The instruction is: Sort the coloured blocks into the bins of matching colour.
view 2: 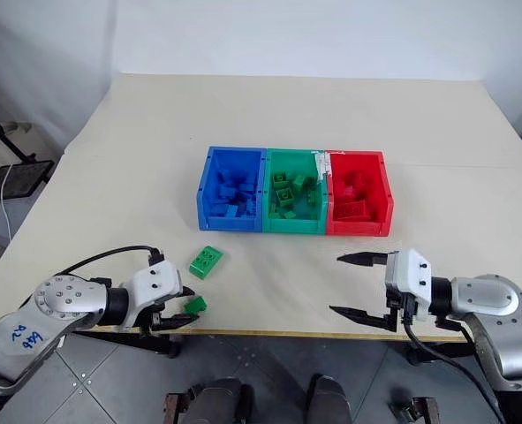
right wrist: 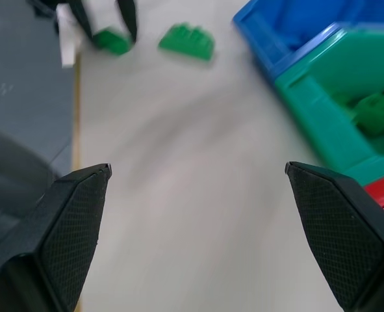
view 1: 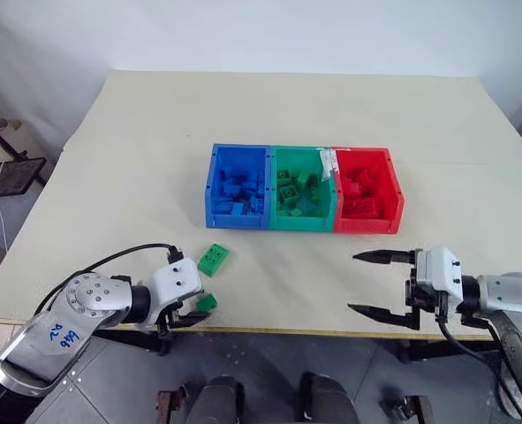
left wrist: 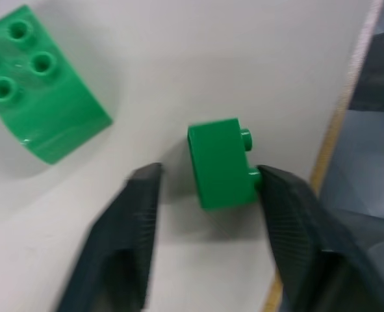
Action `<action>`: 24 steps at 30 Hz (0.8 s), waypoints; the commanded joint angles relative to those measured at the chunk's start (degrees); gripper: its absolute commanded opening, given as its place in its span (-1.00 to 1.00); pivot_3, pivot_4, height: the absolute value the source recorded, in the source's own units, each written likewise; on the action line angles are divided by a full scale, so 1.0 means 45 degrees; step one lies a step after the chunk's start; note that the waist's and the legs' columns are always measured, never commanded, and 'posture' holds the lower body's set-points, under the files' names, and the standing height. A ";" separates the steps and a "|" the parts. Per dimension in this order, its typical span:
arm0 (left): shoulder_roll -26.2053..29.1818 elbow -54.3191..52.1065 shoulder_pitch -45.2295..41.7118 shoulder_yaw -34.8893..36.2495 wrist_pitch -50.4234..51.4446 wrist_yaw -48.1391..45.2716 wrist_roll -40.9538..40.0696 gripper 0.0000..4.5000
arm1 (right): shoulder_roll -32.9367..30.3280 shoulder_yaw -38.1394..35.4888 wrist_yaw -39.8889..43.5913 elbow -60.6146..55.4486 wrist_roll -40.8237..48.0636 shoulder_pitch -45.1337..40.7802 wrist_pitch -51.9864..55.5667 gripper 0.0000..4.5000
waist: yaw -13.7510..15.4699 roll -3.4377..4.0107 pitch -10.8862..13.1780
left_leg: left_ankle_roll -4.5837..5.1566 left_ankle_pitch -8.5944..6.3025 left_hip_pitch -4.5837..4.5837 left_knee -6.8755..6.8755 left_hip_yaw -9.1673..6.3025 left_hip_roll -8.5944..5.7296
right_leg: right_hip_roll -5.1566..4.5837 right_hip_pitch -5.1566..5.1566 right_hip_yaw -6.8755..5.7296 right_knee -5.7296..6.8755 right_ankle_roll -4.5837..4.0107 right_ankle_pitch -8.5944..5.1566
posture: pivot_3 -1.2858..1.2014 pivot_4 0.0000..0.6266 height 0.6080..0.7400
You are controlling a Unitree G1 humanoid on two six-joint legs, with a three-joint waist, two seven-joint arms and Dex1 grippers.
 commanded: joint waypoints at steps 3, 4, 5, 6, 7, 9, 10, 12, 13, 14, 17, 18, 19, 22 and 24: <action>-0.0392 0.0507 -0.0318 -0.0202 -0.0923 -0.0565 -0.0098 -0.59 | 0.0155 -0.0251 -0.0198 -0.0922 0.0436 0.0280 -0.0206 1.00 | 0.0001 0.0003 -0.0002 | 0.0000 0.0000 0.0001 0.0000 0.0001 0.0001 | 0.0000 0.0000 0.0000 0.0002 0.0000 0.0000 | 0.03 -0.52 1.00; -0.0552 0.0498 -0.0484 -0.0108 -0.1274 -0.0823 -0.0320 -0.59 | 0.0216 -0.0311 -0.0292 -0.0913 0.0443 0.0312 -0.0239 1.00 | 0.0033 0.0003 -0.0002 | 0.0000 0.0000 0.0002 0.0002 0.0000 0.0001 | 0.0000 0.0004 -0.0001 0.0002 0.0000 0.0000 | 0.03 -0.52 1.00; -0.0804 0.0428 -0.0809 0.0064 -0.1506 -0.1172 -0.0748 -0.59 | 0.0241 -0.0415 -0.0375 -0.0912 0.0476 0.0395 -0.0235 1.00 | 0.0062 0.0000 0.0000 | 0.0001 0.0001 0.0000 0.0007 -0.0002 0.0000 | 0.0000 0.0005 -0.0002 0.0002 0.0000 0.0000 | 0.03 -0.52 1.00; -0.1211 0.0477 -0.1415 0.0221 -0.1806 -0.1409 -0.1112 -0.59 | 0.0317 -0.0682 -0.0632 -0.0984 0.0630 0.0541 -0.0082 1.00 | 0.0149 -0.0007 0.0004 | 0.0001 0.0001 -0.0011 0.0016 -0.0005 0.0001 | 0.0000 0.0002 -0.0005 0.0002 0.0000 0.0000 | 0.03 -0.52 1.00; -0.1488 0.0545 -0.1833 0.0314 -0.1971 -0.1548 -0.1310 -0.59 | 0.0358 -0.0865 -0.0819 -0.1047 0.0754 0.0650 0.0038 1.00 | 0.0201 -0.0013 0.0008 | 0.0002 0.0000 -0.0024 0.0025 -0.0010 0.0000 | 0.0000 -0.0003 -0.0006 0.0001 0.0000 0.0000 | 0.03 -0.52 1.00; -0.1969 0.0872 -0.2842 0.0241 -0.2238 -0.1877 -0.1546 -0.59 | 0.0484 -0.1369 -0.1387 -0.1281 0.1030 0.0961 0.0327 1.00 | 0.0255 -0.0018 0.0010 | 0.0001 -0.0001 -0.0043 0.0044 -0.0019 0.0000 | -0.0001 -0.0012 -0.0009 0.0006 0.0000 0.0001 | 0.03 -0.52 1.00; -0.2239 0.1060 -0.3294 0.0175 -0.2378 -0.2052 -0.1701 -0.59 | 0.0578 -0.1642 -0.1720 -0.1421 0.1156 0.1110 0.0481 1.00 | 0.0214 -0.0017 0.0010 | 0.0001 -0.0001 -0.0043 0.0044 -0.0015 -0.0004 | -0.0001 -0.0011 -0.0007 0.0007 0.0000 0.0001 | 0.03 -0.52 1.00; -0.3288 0.1988 -0.4647 -0.0207 -0.2803 -0.1964 -0.1662 -0.59 | 0.1020 -0.2542 -0.2902 -0.1817 0.1606 0.1538 0.0995 1.00 | 0.0248 -0.0013 0.0007 | 0.0000 -0.0001 -0.0031 0.0040 -0.0005 -0.0006 | -0.0001 -0.0006 -0.0003 0.0008 0.0001 0.0002 | 0.03 -0.52 1.00; -0.4206 0.3206 -0.5683 -0.0750 -0.3529 -0.1594 -0.0982 -0.59 | 0.1425 -0.3132 -0.3705 -0.2118 0.1730 0.1914 0.1165 1.00 | 0.0264 -0.0014 0.0008 | 0.0000 0.0000 -0.0032 0.0042 -0.0001 -0.0008 | 0.0000 0.0001 -0.0013 0.0012 0.0001 0.0002 | 0.03 -0.52 1.00; -0.4834 0.4113 -0.6373 -0.1112 -0.4079 -0.1362 -0.0445 -0.59 | 0.1706 -0.3499 -0.4257 -0.2356 0.1785 0.2157 0.1304 1.00 | 0.0347 -0.0009 0.0005 | 0.0000 0.0000 -0.0032 0.0049 0.0006 -0.0008 | 0.0001 0.0005 -0.0018 0.0013 0.0001 0.0002 | 0.03 -0.52 1.00; -0.6938 0.8379 -0.8833 -0.2636 -0.7064 -0.0037 0.2291 -0.59 | 0.2455 -0.4280 -0.5465 -0.2978 0.1366 0.3048 0.1248 1.00 | 0.0529 -0.0024 0.0000 | 0.0006 0.0010 -0.0025 0.0072 0.0047 -0.0024 | 0.0006 0.0053 -0.0042 0.0001 0.0003 0.0003 | 0.03 -0.52 1.00; -0.7383 0.9322 -0.9292 -0.2793 -0.7607 0.0265 0.2738 -0.59 | 0.2541 -0.4356 -0.5642 -0.3092 0.1294 0.3186 0.1239 1.00 | 0.0520 -0.0025 0.0000 | 0.0010 0.0011 -0.0018 0.0070 0.0056 -0.0033 | 0.0005 0.0062 -0.0035 -0.0007 0.0008 0.0007 | 0.03 -0.52 1.00; -0.8039 1.0545 -0.9970 -0.2762 -0.7962 0.0731 0.2983 -0.59 | 0.2575 -0.4361 -0.5867 -0.3222 0.1219 0.3273 0.1331 1.00 | 0.0473 -0.0025 0.0000 | 0.0016 0.0009 -0.0020 0.0066 0.0070 -0.0036 | 0.0005 0.0063 -0.0028 -0.0023 0.0018 0.0013 | 0.03 -0.52 1.00; -0.9340 1.3596 -1.1467 -0.2597 -0.9083 0.1450 0.3538 -0.59 | 0.2635 -0.4331 -0.6204 -0.3582 0.1178 0.3550 0.1369 1.00 | 0.0349 -0.0043 0.0011 | 0.0035 -0.0001 -0.0033 0.0053 0.0097 -0.0036 | 0.0005 0.0038 -0.0014 -0.0034 0.0025 0.0016 | 0.03 -0.52 1.00; -0.9626 1.4645 -1.1785 -0.2337 -0.9518 0.1635 0.3634 -0.27 | 0.2647 -0.4312 -0.6345 -0.3693 0.1151 0.3639 0.1335 1.00 | 0.0200 -0.0045 0.0012 | 0.0036 -0.0001 -0.0044 0.0031 0.0116 -0.0031 | 0.0005 0.0003 -0.0014 -0.0029 0.0025 0.0016 | 0.03 -0.52 1.00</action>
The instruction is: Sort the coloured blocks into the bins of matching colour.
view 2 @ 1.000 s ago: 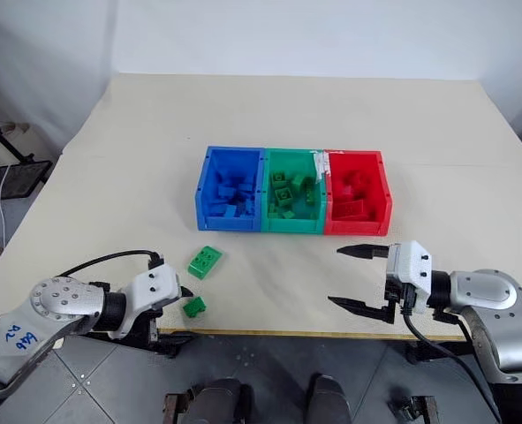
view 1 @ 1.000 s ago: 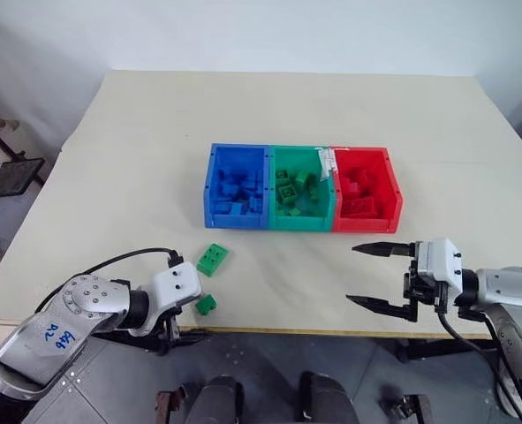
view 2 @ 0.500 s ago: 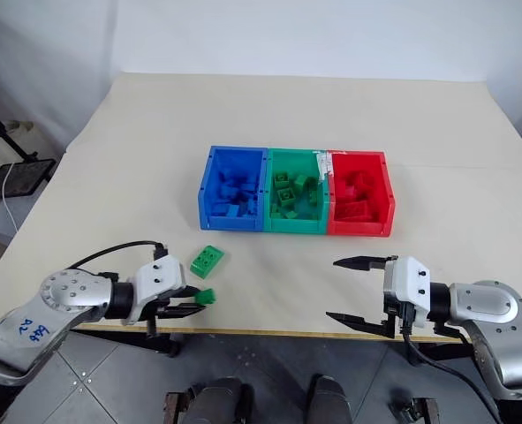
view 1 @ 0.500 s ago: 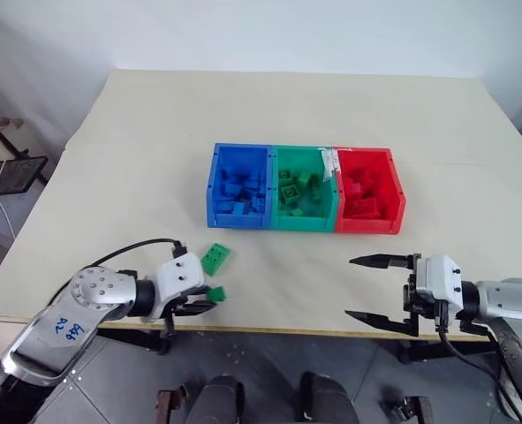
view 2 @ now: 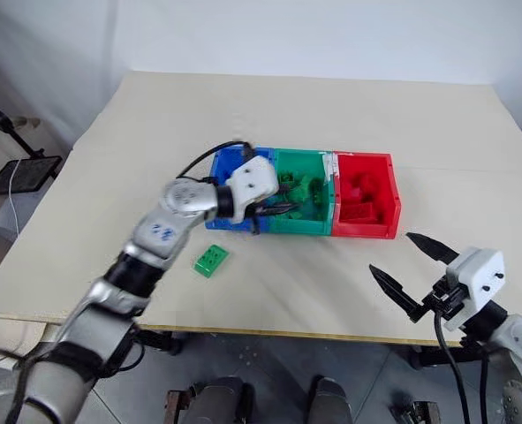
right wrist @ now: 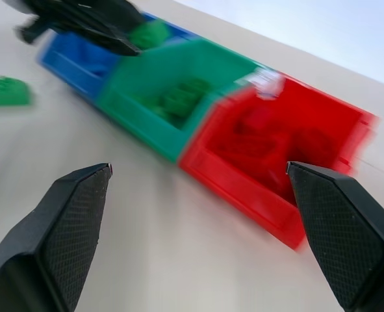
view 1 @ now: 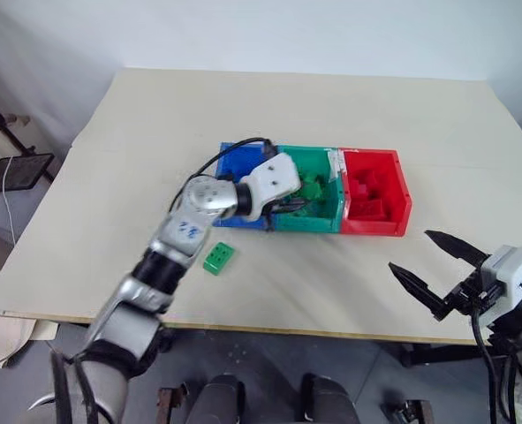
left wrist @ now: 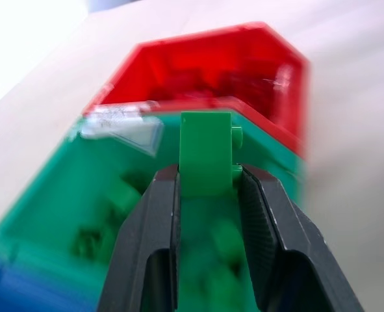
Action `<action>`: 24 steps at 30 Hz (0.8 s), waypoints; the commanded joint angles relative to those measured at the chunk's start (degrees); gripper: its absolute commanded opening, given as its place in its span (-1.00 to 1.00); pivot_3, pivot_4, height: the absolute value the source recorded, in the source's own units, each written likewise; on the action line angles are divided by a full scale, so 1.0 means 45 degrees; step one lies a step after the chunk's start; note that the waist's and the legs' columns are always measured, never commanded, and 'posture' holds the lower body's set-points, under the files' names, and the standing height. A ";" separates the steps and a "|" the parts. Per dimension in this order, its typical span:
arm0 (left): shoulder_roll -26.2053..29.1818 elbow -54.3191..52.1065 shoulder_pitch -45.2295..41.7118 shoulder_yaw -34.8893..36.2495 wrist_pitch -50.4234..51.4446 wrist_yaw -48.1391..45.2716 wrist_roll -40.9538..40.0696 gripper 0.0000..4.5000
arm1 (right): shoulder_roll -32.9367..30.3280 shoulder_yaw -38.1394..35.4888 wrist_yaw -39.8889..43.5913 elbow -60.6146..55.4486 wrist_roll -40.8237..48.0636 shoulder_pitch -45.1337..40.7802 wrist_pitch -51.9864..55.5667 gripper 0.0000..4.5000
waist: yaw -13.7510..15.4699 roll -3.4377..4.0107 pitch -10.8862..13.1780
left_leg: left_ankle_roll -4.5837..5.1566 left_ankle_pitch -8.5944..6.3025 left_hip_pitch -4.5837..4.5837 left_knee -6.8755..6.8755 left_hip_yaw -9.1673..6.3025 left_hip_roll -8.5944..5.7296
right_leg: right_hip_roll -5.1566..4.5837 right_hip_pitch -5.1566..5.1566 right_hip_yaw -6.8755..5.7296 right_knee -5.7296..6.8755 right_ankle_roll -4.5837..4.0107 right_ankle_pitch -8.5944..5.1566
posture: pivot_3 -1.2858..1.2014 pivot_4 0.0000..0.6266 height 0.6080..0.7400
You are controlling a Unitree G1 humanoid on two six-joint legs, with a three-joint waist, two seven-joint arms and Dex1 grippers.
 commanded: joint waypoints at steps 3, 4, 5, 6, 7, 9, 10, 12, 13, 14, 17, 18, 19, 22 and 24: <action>-0.0178 0.1217 -0.0285 0.0724 -0.1377 -0.0076 0.0109 0.12 | 0.0063 -0.0211 -0.0345 -0.0637 -0.0050 0.0241 -0.0188 1.00 | -0.0253 0.0000 0.0000 | 0.0000 0.0001 0.0009 -0.0050 0.0039 0.0013 | -0.0001 -0.0041 0.0002 0.0018 0.0000 0.0000 | 0.03 -0.52 1.00; -0.0129 0.0931 -0.0096 0.0861 -0.1422 -0.0393 -0.0110 0.25 | 0.0045 -0.0172 -0.0301 -0.0632 -0.0035 0.0252 -0.0240 1.00 | -0.0270 0.0000 0.0000 | -0.0001 0.0002 0.0010 -0.0053 0.0040 0.0016 | -0.0001 -0.0044 0.0001 0.0022 0.0000 0.0000 | 0.03 -0.52 1.00; 0.0014 0.0462 0.0171 0.1040 -0.1484 -0.0669 -0.0316 0.40 | -0.0001 -0.0111 -0.0218 -0.0633 -0.0021 0.0244 -0.0281 1.00 | -0.0284 0.0000 0.0000 | -0.0001 0.0002 0.0010 -0.0053 0.0039 0.0016 | -0.0001 -0.0043 0.0001 0.0021 0.0000 0.0000 | 0.03 -0.52 1.00; 0.0157 0.0085 0.0387 0.1205 -0.1473 -0.0823 -0.0429 0.55 | -0.0042 -0.0058 -0.0137 -0.0625 -0.0005 0.0223 -0.0316 1.00 | -0.0289 0.0000 0.0000 | -0.0001 0.0002 0.0009 -0.0049 0.0040 0.0016 | -0.0001 -0.0041 0.0001 0.0019 0.0000 0.0000 | 0.03 -0.52 1.00; 0.0245 -0.0159 0.0528 0.1322 -0.1464 -0.0920 -0.0469 0.70 | -0.0071 -0.0025 -0.0088 -0.0618 0.0004 0.0207 -0.0338 1.00 | -0.0309 0.0000 0.0000 | -0.0001 0.0001 0.0007 -0.0043 0.0040 0.0016 | -0.0002 -0.0040 0.0002 0.0019 0.0000 0.0000 | 0.03 -0.52 1.00; 0.0568 -0.0869 0.0973 0.1574 -0.1351 -0.1254 -0.0675 0.98 | -0.0131 0.0054 0.0130 -0.0544 0.0087 0.0112 -0.0415 1.00 | -0.0358 0.0001 0.0000 | -0.0001 0.0001 0.0007 -0.0032 0.0039 0.0020 | -0.0002 -0.0038 0.0003 0.0018 0.0000 0.0000 | 0.03 -0.52 1.00; 0.1017 -0.1526 0.1473 0.1782 -0.1296 -0.1737 -0.0958 0.99 | -0.0236 0.0139 0.0303 -0.0455 0.0151 -0.0069 -0.0411 1.00 | -0.0373 0.0001 0.0000 | -0.0001 0.0001 0.0008 -0.0029 0.0039 0.0020 | -0.0002 -0.0036 0.0004 0.0023 0.0000 0.0000 | 0.03 -0.52 1.00; 0.2590 -0.2777 0.3263 0.2857 -0.2625 -0.3675 -0.2247 0.99 | -0.0786 0.0699 0.1049 -0.0046 0.0197 -0.0982 -0.0351 1.00 | -0.0545 0.0016 -0.0009 | -0.0001 0.0001 0.0016 -0.0025 0.0040 0.0023 | -0.0002 -0.0034 0.0011 0.0022 0.0000 0.0000 | 0.03 -0.52 1.00; 0.3313 -0.3248 0.4099 0.3419 -0.3104 -0.4679 -0.2962 0.99 | -0.1070 0.1016 0.1458 0.0165 0.0160 -0.1419 -0.0372 1.00 | -0.0768 0.0020 -0.0011 | -0.0006 -0.0002 0.0038 -0.0034 0.0048 0.0037 | -0.0002 -0.0039 0.0039 0.0029 -0.0001 0.0000 | 0.03 -0.52 1.00; 0.3890 -0.3466 0.4751 0.3876 -0.3424 -0.5380 -0.3496 0.99 | -0.1310 0.1324 0.1830 0.0365 0.0127 -0.1789 -0.0373 1.00 | -0.0817 0.0024 -0.0013 | -0.0007 -0.0002 0.0056 -0.0049 0.0034 0.0046 | -0.0002 -0.0043 0.0048 0.0027 -0.0001 0.0000 | 0.03 -0.52 1.00; 0.5508 -0.3571 0.6285 0.4673 -0.3088 -0.5505 -0.3360 0.99 | -0.1673 0.2113 0.2554 0.0902 0.0203 -0.2775 -0.0250 1.00 | -0.0752 0.0020 -0.0010 | -0.0011 -0.0003 0.0059 -0.0055 -0.0003 0.0058 | 0.0003 -0.0045 0.0015 0.0040 -0.0010 -0.0002 | 0.03 -0.52 1.00; 0.5957 -0.3689 0.6840 0.5033 -0.2810 -0.5408 -0.3383 0.99 | -0.1746 0.2404 0.2790 0.1084 0.0184 -0.3126 -0.0233 1.00 | -0.0700 0.0019 -0.0010 | -0.0011 -0.0003 0.0049 -0.0046 -0.0003 0.0055 | 0.0002 -0.0045 0.0010 0.0039 -0.0010 -0.0002 | 0.03 -0.52 1.00; 0.6387 -0.3859 0.7498 0.5529 -0.2523 -0.5315 -0.3519 0.99 | -0.1832 0.2754 0.3027 0.1314 0.0028 -0.3496 -0.0270 1.00 | -0.0642 0.0018 -0.0009 | -0.0011 -0.0003 0.0040 -0.0034 -0.0004 0.0049 | 0.0001 -0.0035 0.0006 0.0037 -0.0009 -0.0001 | 0.03 -0.52 1.00; 0.7277 -0.4404 0.9408 0.7151 -0.1476 -0.5155 -0.4373 0.99 | -0.1836 0.3507 0.3947 0.2007 -0.0323 -0.4292 -0.0941 1.00 | -0.0483 0.0012 -0.0006 | 0.0005 -0.0021 0.0029 -0.0012 -0.0059 0.0043 | -0.0010 -0.0030 0.0010 0.0021 -0.0004 0.0001 | 0.03 -0.52 1.00; 0.7482 -0.4682 1.0293 0.7921 -0.0770 -0.4878 -0.4758 0.99 | -0.1783 0.3793 0.4192 0.2259 -0.0309 -0.4597 -0.0966 1.00 | -0.0396 0.0010 -0.0004 | 0.0013 -0.0037 0.0023 0.0000 -0.0078 0.0052 | -0.0012 -0.0027 0.0008 0.0027 -0.0001 0.0003 | 0.03 -0.52 1.00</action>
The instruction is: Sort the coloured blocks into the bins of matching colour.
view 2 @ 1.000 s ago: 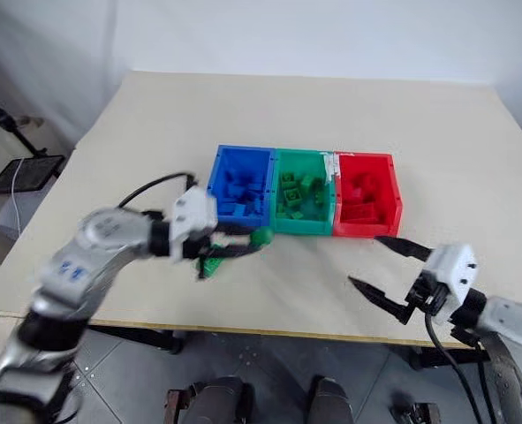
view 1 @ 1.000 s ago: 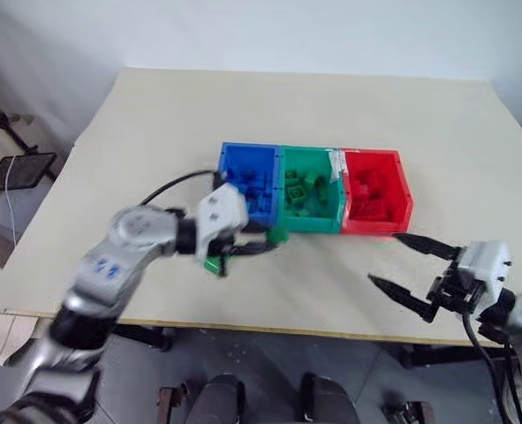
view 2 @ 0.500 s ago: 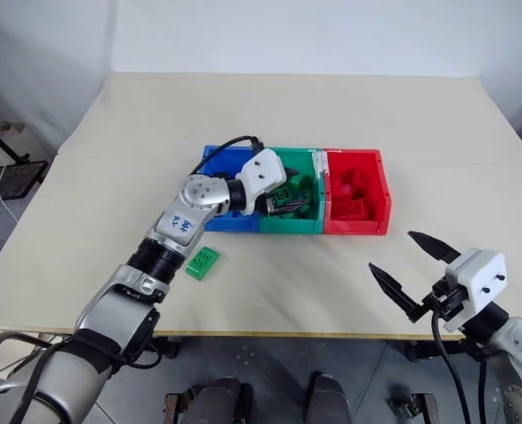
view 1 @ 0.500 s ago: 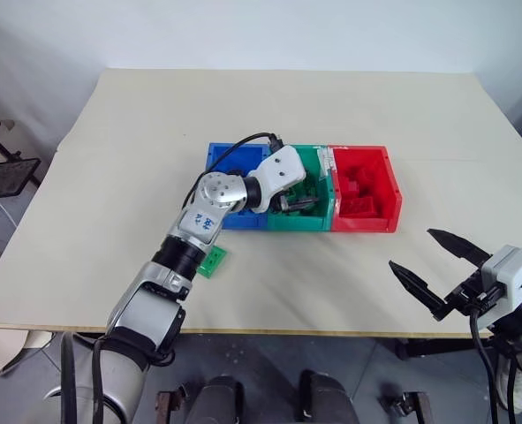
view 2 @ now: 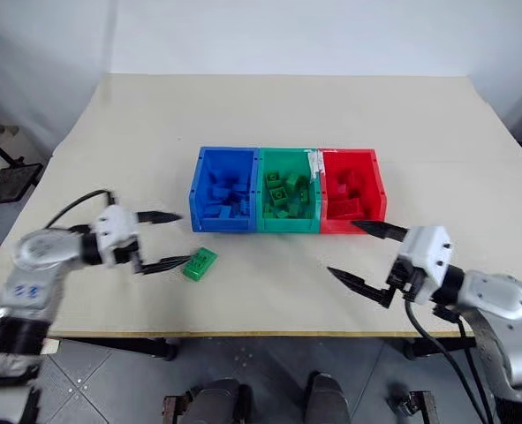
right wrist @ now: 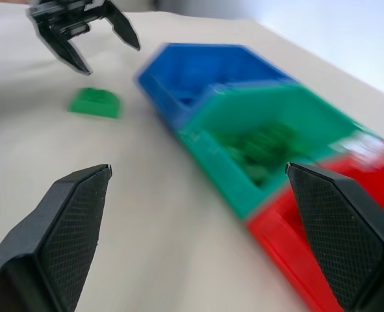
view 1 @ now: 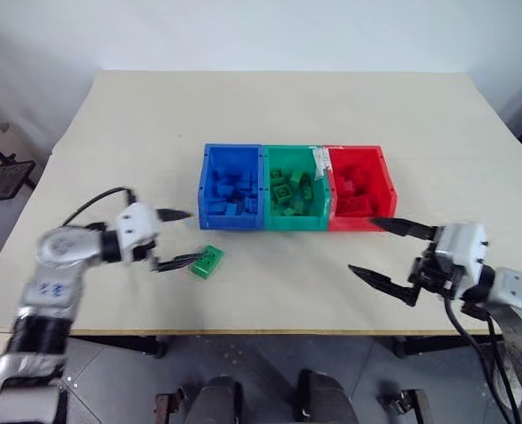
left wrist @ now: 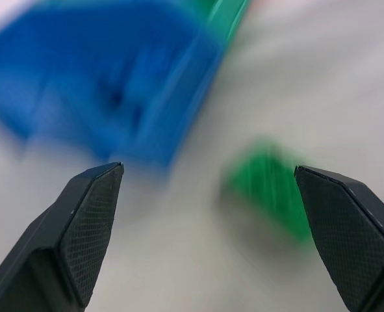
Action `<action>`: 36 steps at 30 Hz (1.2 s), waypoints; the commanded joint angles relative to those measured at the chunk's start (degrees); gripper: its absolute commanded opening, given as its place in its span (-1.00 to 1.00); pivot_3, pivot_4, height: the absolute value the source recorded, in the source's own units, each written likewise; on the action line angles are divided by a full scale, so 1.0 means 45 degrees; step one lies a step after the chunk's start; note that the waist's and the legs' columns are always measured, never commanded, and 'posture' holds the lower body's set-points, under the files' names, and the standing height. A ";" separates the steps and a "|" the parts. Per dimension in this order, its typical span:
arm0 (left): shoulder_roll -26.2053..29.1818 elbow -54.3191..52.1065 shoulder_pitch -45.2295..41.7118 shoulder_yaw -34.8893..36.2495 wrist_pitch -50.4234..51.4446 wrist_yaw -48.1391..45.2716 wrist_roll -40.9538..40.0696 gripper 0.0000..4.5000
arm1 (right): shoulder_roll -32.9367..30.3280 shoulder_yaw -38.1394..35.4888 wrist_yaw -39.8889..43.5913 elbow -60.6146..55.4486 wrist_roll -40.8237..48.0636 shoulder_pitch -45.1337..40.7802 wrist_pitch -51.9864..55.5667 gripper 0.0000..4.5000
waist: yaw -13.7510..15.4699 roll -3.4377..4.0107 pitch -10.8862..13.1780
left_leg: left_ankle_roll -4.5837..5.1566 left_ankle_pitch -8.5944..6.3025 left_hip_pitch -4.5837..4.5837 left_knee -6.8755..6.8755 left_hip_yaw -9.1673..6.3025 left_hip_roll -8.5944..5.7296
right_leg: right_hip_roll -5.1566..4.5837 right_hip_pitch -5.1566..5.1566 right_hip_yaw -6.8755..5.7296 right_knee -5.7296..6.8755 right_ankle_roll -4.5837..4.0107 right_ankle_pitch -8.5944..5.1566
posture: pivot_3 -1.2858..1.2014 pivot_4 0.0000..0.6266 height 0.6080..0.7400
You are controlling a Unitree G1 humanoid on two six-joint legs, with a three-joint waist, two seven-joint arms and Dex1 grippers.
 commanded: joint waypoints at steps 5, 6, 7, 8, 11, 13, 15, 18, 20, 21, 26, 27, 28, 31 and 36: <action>0.0542 -0.2287 0.2113 0.1634 0.2155 0.0323 -0.1313 0.99 | -0.0375 0.0886 0.1303 0.0513 0.0053 -0.0787 0.0063 1.00 | 0.0040 -0.0002 0.0001 | -0.0004 -0.0005 -0.0006 0.0016 -0.0027 0.0013 | -0.0001 0.0012 -0.0006 0.0004 0.0003 0.0002 | 0.03 -0.52 1.00; 0.0588 -0.2462 0.2172 0.1615 0.2204 0.0317 -0.1308 0.99 | -0.0316 0.0876 0.1254 0.0600 0.0046 -0.0917 0.0023 1.00 | 0.0028 -0.0002 0.0001 | -0.0005 -0.0006 -0.0006 0.0015 -0.0024 0.0010 | -0.0002 0.0011 -0.0006 0.0005 0.0002 0.0002 | 0.03 -0.52 1.00; 0.0628 -0.2651 0.2177 0.1571 0.2251 0.0304 -0.1304 0.99 | -0.0270 0.0837 0.1226 0.0689 0.0027 -0.1018 -0.0036 1.00 | 0.0004 -0.0002 0.0001 | -0.0007 -0.0006 -0.0006 0.0015 -0.0020 0.0010 | 0.0001 0.0007 -0.0008 0.0006 0.0002 0.0001 | 0.03 -0.52 1.00; 0.0722 -0.2905 0.2219 0.1499 0.2522 0.0264 -0.1352 0.99 | -0.0268 0.0803 0.1224 0.0751 0.0014 -0.1068 -0.0049 1.00 | -0.0019 -0.0002 0.0001 | -0.0009 -0.0007 -0.0005 0.0015 -0.0016 0.0003 | 0.0002 0.0003 -0.0008 0.0013 0.0002 0.0001 | 0.03 -0.52 1.00; 0.1101 -0.4201 0.2382 0.0757 0.3987 0.0492 -0.1145 0.99 | -0.0363 0.0621 0.1293 0.0846 -0.0045 -0.0923 -0.0134 1.00 | -0.0029 -0.0001 0.0001 | -0.0016 -0.0011 0.0002 0.0013 -0.0011 0.0004 | 0.0011 0.0001 -0.0008 0.0018 0.0001 0.0001 | 0.03 -0.52 1.00; 0.1057 -0.5119 0.2088 -0.0268 0.4771 0.1395 -0.0257 0.99 | -0.0414 0.0491 0.1280 0.0850 -0.0070 -0.0767 -0.0141 1.00 | 0.0001 0.0002 0.0001 | -0.0020 -0.0014 0.0002 0.0007 -0.0011 0.0002 | 0.0009 -0.0001 -0.0006 0.0017 0.0001 0.0001 | 0.03 -0.52 1.00; 0.0598 -0.5777 0.1577 -0.0940 0.6039 0.2658 0.0140 0.99 | -0.0398 0.0364 0.1168 0.0789 -0.0073 -0.0610 -0.0140 1.00 | 0.0021 0.0001 0.0001 | -0.0019 -0.0013 0.0001 0.0007 -0.0011 -0.0004 | 0.0008 0.0001 -0.0005 0.0016 0.0002 0.0001 | 0.03 -0.52 1.00; -0.0388 -0.6482 0.0713 -0.1771 0.7968 0.4263 0.0352 0.99 | -0.0347 0.0316 0.1035 0.0589 -0.0082 -0.0327 -0.0165 1.00 | 0.0008 0.0000 0.0002 | -0.0019 -0.0013 -0.0001 0.0012 -0.0010 -0.0005 | 0.0009 0.0001 -0.0005 0.0023 0.0002 0.0001 | 0.03 -0.52 1.00; -0.1178 -0.6861 0.0088 -0.2732 0.9100 0.5318 0.0813 0.99 | -0.0293 0.0251 0.0847 0.0216 -0.0069 0.0117 -0.0117 1.00 | 0.0036 0.0001 0.0001 | -0.0019 -0.0013 0.0001 0.0014 -0.0010 -0.0006 | 0.0009 -0.0001 -0.0004 0.0032 0.0002 0.0002 | 0.03 -0.52 1.00; -0.1590 -0.6850 -0.0144 -0.2907 0.9532 0.5898 0.1008 0.99 | -0.0279 0.0185 0.0754 0.0081 -0.0077 0.0322 -0.0118 1.00 | 0.0056 0.0001 0.0001 | -0.0019 -0.0013 0.0002 0.0016 -0.0012 -0.0010 | 0.0008 -0.0001 -0.0004 0.0041 0.0003 0.0002 | 0.03 -0.52 1.00; -0.1539 -0.7302 -0.0243 -0.3476 1.1049 0.6215 0.1162 0.82 | -0.0302 -0.0022 0.0446 -0.0235 -0.0047 0.0762 -0.0098 1.00 | -0.0086 -0.0001 0.0000 | -0.0023 -0.0013 0.0006 0.0010 0.0004 -0.0003 | 0.0013 -0.0012 0.0003 0.0043 0.0005 0.0003 | 0.03 -0.52 1.00; -0.1415 -0.7393 -0.0196 -0.3575 1.1135 0.6141 0.1162 0.75 | -0.0301 -0.0056 0.0403 -0.0284 -0.0039 0.0820 -0.0091 1.00 | -0.0084 0.0003 -0.0002 | -0.0024 -0.0014 0.0015 0.0008 0.0010 -0.0001 | 0.0014 -0.0012 0.0005 0.0042 0.0004 0.0002 | 0.03 -0.52 1.00; -0.1286 -0.7444 -0.0166 -0.3661 1.1170 0.6047 0.1151 0.62 | -0.0305 -0.0103 0.0372 -0.0320 -0.0042 0.0894 -0.0103 1.00 | -0.0062 0.0005 -0.0003 | -0.0024 -0.0013 0.0016 0.0008 0.0010 0.0000 | 0.0014 -0.0011 0.0007 0.0042 0.0003 0.0002 | 0.03 -0.52 1.00; -0.0833 -0.7290 -0.0311 -0.3812 1.1037 0.5570 0.1101 0.21 | -0.0318 -0.0312 0.0235 -0.0368 -0.0067 0.1129 -0.0162 1.00 | -0.0010 0.0005 -0.0003 | -0.0024 -0.0013 0.0014 0.0016 0.0007 0.0000 | 0.0013 0.0001 0.0008 0.0021 0.0002 0.0001 | 0.03 -0.52 1.00; -0.0954 -0.6884 -0.0981 -0.3728 0.9473 0.4531 0.0758 -0.34 | -0.0305 -0.0464 0.0054 -0.0347 -0.0123 0.1240 -0.0215 1.00 | 0.0055 0.0004 -0.0002 | -0.0023 -0.0013 0.0006 0.0020 0.0005 -0.0004 | 0.0012 0.0008 0.0009 0.0003 0.0000 0.0000 | 0.03 -0.52 1.00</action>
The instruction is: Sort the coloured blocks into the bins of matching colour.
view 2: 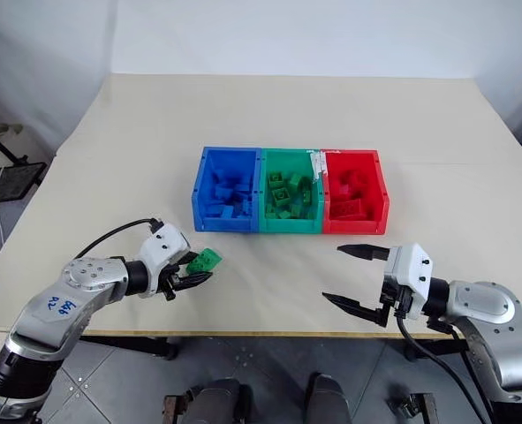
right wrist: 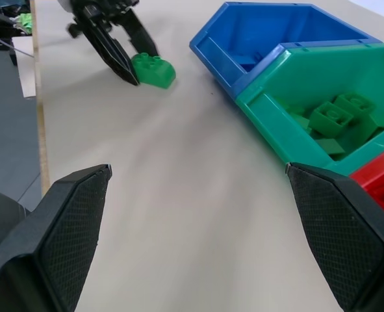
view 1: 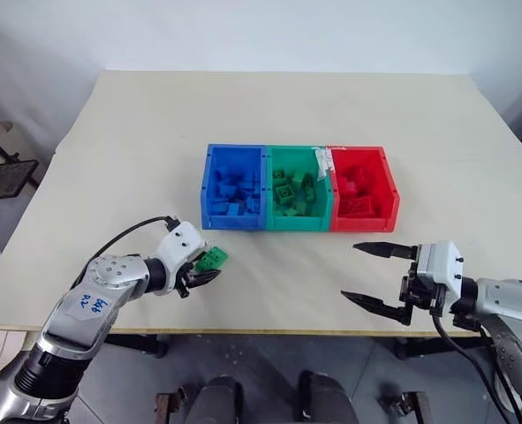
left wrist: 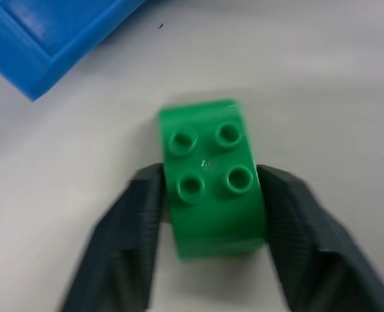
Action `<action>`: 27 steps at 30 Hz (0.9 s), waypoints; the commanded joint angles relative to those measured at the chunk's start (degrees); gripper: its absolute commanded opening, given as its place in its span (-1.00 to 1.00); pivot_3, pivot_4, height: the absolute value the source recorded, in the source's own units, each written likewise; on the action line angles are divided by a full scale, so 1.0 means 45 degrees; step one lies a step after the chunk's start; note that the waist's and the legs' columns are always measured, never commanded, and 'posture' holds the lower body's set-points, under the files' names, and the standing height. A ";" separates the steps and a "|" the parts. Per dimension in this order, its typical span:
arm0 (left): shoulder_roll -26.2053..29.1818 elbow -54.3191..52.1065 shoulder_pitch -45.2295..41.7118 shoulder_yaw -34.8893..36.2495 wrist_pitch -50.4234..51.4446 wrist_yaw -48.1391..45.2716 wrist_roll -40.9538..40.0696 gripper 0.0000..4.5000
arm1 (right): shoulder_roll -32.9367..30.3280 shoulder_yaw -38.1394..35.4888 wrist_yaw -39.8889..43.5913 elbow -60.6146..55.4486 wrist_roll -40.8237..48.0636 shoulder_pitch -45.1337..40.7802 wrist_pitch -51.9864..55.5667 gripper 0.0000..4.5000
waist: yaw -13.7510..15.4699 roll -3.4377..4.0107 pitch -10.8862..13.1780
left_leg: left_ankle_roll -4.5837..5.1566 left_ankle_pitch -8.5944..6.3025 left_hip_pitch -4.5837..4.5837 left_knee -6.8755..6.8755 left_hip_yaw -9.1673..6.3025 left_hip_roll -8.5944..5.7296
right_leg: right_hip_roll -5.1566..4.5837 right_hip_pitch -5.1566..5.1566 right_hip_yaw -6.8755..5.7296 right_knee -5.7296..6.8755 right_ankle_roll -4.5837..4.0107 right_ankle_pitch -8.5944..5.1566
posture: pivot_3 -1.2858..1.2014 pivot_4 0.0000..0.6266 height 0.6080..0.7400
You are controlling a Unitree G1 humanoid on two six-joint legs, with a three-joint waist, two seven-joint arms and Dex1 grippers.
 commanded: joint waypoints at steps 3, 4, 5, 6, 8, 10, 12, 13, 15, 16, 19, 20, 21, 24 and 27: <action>-0.0542 0.0333 -0.1431 0.0064 -0.2087 -0.1363 -0.0616 -0.34 | -0.0040 -0.0770 -0.0375 -0.0529 0.0042 0.0365 -0.0134 1.00 | 0.0029 -0.0002 0.0001 | 0.0000 0.0000 -0.0008 0.0002 -0.0002 -0.0002 | 0.0000 -0.0001 -0.0003 -0.0005 -0.0001 0.0000 | 0.03 -0.52 1.00; -0.0835 0.0460 -0.1946 0.0029 -0.2445 -0.1576 -0.0777 -0.34 | 0.0026 -0.0919 -0.0591 -0.0599 0.0022 0.0498 -0.0110 1.00 | 0.0064 -0.0003 0.0002 | 0.0000 0.0000 -0.0011 0.0002 -0.0005 -0.0004 | 0.0000 -0.0002 -0.0005 -0.0004 -0.0001 0.0000 | 0.03 -0.52 1.00; -0.1036 0.0561 -0.2279 0.0006 -0.2669 -0.1726 -0.0867 -0.34 | 0.0065 -0.1009 -0.0751 -0.0650 0.0011 0.0587 -0.0097 1.00 | 0.0098 -0.0005 0.0003 | 0.0000 0.0000 -0.0013 0.0004 -0.0006 -0.0005 | -0.0001 -0.0001 -0.0007 -0.0003 0.0000 0.0000 | 0.03 -0.52 1.00; -0.1422 0.0804 -0.2834 -0.0063 -0.3174 -0.1935 -0.0951 -0.34 | 0.0222 -0.1220 -0.1094 -0.0803 0.0142 0.0721 -0.0003 1.00 | 0.0091 -0.0004 0.0002 | 0.0001 0.0001 -0.0019 0.0009 -0.0004 -0.0008 | 0.0000 -0.0002 -0.0007 -0.0005 0.0000 0.0000 | 0.03 -0.52 1.00; -0.2629 0.2178 -0.4438 -0.0538 -0.4434 -0.1613 -0.0373 -0.34 | 0.0979 -0.2234 -0.2480 -0.1269 0.0537 0.1012 0.0093 1.00 | 0.0216 -0.0009 0.0004 | 0.0002 0.0001 -0.0016 0.0011 0.0008 -0.0014 | -0.0004 0.0002 -0.0006 -0.0006 0.0000 0.0000 | 0.03 -0.52 1.00; -0.3585 0.3873 -0.5638 -0.1037 -0.5400 -0.1137 0.0461 -0.34 | 0.1585 -0.3105 -0.3445 -0.1655 0.0661 0.1422 0.0096 1.00 | 0.0379 -0.0009 0.0003 | 0.0004 0.0008 -0.0020 0.0023 0.0031 -0.0017 | -0.0001 0.0008 -0.0015 -0.0003 0.0000 0.0001 | 0.03 -0.52 1.00; -0.4391 0.5555 -0.6495 -0.1397 -0.6187 -0.0769 0.1104 -0.34 | 0.1962 -0.3570 -0.3860 -0.1925 0.0468 0.1955 -0.0058 1.00 | 0.0341 -0.0006 -0.0001 | 0.0006 0.0011 -0.0011 0.0026 0.0114 -0.0022 | -0.0001 0.0015 -0.0010 -0.0006 0.0002 0.0001 | 0.03 -0.52 1.00; -0.4800 0.6417 -0.6895 -0.1540 -0.6622 -0.0673 0.1313 -0.34 | 0.2090 -0.3686 -0.3999 -0.2077 0.0268 0.2230 -0.0179 1.00 | 0.0357 -0.0006 -0.0001 | 0.0007 0.0011 -0.0009 0.0015 0.0126 -0.0026 | -0.0003 0.0014 -0.0003 -0.0007 0.0003 0.0002 | 0.03 -0.52 1.00; -0.5393 0.8035 -0.7583 -0.1883 -0.7706 -0.0540 0.1936 -0.34 | 0.2269 -0.3778 -0.4223 -0.2347 0.0163 0.2605 -0.0252 1.00 | 0.0321 -0.0010 0.0001 | 0.0009 0.0010 -0.0014 0.0012 0.0138 -0.0025 | -0.0001 0.0004 -0.0008 -0.0013 0.0004 0.0002 | 0.03 -0.52 1.00; -0.5580 0.8751 -0.7878 -0.2045 -0.8080 -0.0497 0.2265 -0.34 | 0.2304 -0.3746 -0.4291 -0.2483 0.0146 0.2727 -0.0268 1.00 | 0.0285 -0.0011 0.0001 | 0.0012 0.0011 -0.0015 0.0006 0.0142 -0.0027 | -0.0001 0.0000 -0.0005 -0.0012 0.0005 0.0002 | 0.03 -0.52 1.00; -0.6008 1.0146 -0.8488 -0.2034 -0.8597 -0.0315 0.2681 -0.01 | 0.2301 -0.3686 -0.4408 -0.2735 0.0199 0.2837 -0.0242 1.00 | 0.0157 -0.0013 0.0002 | 0.0016 0.0012 -0.0014 -0.0004 0.0169 -0.0024 | -0.0001 -0.0020 0.0012 -0.0006 0.0006 0.0003 | 0.03 -0.52 1.00; -0.6139 1.0354 -0.8580 -0.1937 -0.8795 -0.0441 0.2592 0.08 | 0.2280 -0.3669 -0.4420 -0.2745 0.0212 0.2819 -0.0233 1.00 | 0.0137 -0.0014 0.0003 | 0.0018 0.0013 -0.0014 -0.0004 0.0167 -0.0021 | -0.0001 -0.0021 0.0010 -0.0005 0.0006 0.0003 | 0.03 -0.52 1.00; -0.6239 1.0431 -0.8624 -0.1827 -0.8875 -0.0555 0.2476 0.20 | 0.2258 -0.3636 -0.4419 -0.2731 0.0202 0.2786 -0.0231 1.00 | 0.0125 -0.0014 0.0003 | 0.0019 0.0013 -0.0015 -0.0004 0.0167 -0.0021 | -0.0001 -0.0022 0.0010 -0.0005 0.0006 0.0003 | 0.03 -0.52 1.00; -0.6067 0.9905 -0.8378 -0.1489 -0.8903 -0.0859 0.2211 0.62 | 0.2137 -0.3331 -0.4230 -0.2564 0.0107 0.2534 -0.0265 1.00 | 0.0110 -0.0015 0.0004 | 0.0022 0.0011 -0.0016 -0.0004 0.0167 -0.0018 | -0.0001 -0.0021 0.0010 -0.0007 0.0006 0.0003 | 0.03 -0.52 1.00; -0.5286 0.8572 -0.7604 -0.0971 -0.8804 -0.1592 0.1723 0.99 | 0.1988 -0.2944 -0.3853 -0.2300 0.0049 0.2177 -0.0309 1.00 | -0.0010 -0.0013 0.0003 | 0.0022 0.0011 -0.0014 -0.0002 0.0168 -0.0014 | -0.0001 -0.0022 0.0011 -0.0004 0.0007 0.0004 | 0.03 -0.52 1.00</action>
